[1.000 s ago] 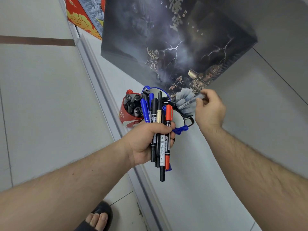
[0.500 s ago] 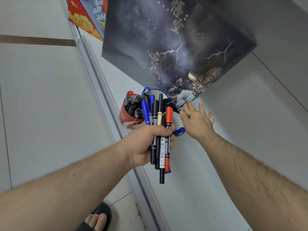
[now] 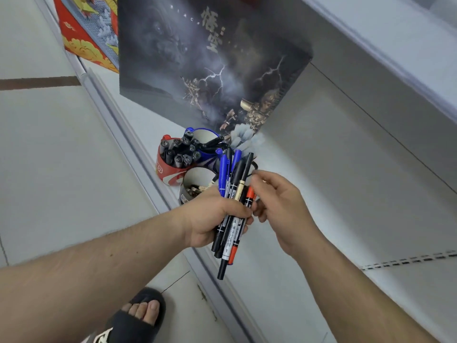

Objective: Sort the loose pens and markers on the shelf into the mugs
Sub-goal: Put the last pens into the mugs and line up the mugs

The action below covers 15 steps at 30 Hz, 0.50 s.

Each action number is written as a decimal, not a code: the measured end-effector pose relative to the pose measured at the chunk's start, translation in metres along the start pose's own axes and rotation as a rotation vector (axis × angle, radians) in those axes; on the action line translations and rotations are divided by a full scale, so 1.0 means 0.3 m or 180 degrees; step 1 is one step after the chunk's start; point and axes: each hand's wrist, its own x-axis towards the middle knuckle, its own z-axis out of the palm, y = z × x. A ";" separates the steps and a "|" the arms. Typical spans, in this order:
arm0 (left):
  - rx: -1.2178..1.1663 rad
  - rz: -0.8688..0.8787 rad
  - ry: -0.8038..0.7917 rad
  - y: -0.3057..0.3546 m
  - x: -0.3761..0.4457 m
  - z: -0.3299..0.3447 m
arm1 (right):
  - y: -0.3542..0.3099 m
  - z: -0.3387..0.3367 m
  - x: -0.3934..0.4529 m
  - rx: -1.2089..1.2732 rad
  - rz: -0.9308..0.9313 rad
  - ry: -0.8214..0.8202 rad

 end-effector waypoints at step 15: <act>0.2597 -0.0736 -0.0645 0.019 -0.120 0.390 | 0.023 -0.436 -0.538 0.1175 0.0110 0.1587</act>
